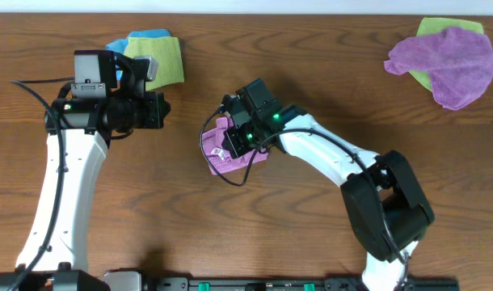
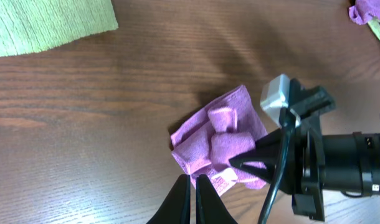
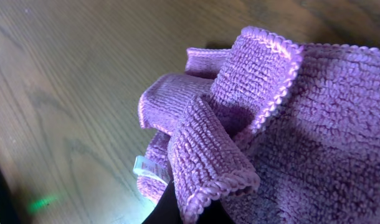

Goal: Fold the cloth

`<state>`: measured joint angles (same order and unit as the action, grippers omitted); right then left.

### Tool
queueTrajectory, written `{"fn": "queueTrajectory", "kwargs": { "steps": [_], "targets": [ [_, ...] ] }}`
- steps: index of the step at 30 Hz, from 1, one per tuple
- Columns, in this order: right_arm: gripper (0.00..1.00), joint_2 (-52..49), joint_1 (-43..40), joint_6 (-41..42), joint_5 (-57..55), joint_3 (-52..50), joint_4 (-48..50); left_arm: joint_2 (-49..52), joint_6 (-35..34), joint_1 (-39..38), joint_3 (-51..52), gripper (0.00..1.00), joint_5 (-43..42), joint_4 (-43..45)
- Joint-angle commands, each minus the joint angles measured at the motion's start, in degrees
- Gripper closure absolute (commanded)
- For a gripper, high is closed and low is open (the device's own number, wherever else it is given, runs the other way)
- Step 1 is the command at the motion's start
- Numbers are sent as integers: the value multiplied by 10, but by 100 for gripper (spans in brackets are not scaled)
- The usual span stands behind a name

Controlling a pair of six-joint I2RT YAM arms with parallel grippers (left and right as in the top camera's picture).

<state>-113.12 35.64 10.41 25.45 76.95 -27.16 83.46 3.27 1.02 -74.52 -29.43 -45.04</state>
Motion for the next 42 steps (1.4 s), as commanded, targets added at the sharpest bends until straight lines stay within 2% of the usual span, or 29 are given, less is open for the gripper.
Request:
{"fn": "queueTrajectory", "kwargs": {
  "steps": [1,6,7,9,11,12,18,20,21,22,26,31,38,42],
  "targets": [
    [98,-5,9,7,1,12,2,-3,10,0,2,94,-5,1],
    [97,-5,16,7,1,12,2,-3,10,0,2,94,-5,2],
    [88,-5,17,7,1,12,2,-3,10,0,2,94,-5,3],
    [58,-5,19,7,1,12,2,-3,10,0,2,94,-5,3],
    [39,-5,18,7,3,12,2,-3,10,0,2,94,-5,3],
    [33,-5,18,7,3,12,2,-3,10,0,2,94,-5,3],
    [23,-5,17,7,3,12,4,-3,13,0,2,94,1,3],
    [15,-5,14,7,4,13,6,-3,16,1,2,94,9,3],
    [5,-4,11,7,5,16,6,-3,15,1,2,94,21,4],
    [1,-4,9,7,10,19,6,-3,15,1,2,94,30,4],
    [1,-3,-1,7,25,42,1,-3,15,3,2,94,49,8],
    [1,-3,-18,-4,24,101,-55,-2,14,24,11,94,60,17],
    [1,-3,-28,-41,-4,173,-168,-2,-3,36,68,94,16,41],
    [1,-1,-35,-54,-66,199,-239,-2,-26,35,118,94,-17,63]
  ]
}}
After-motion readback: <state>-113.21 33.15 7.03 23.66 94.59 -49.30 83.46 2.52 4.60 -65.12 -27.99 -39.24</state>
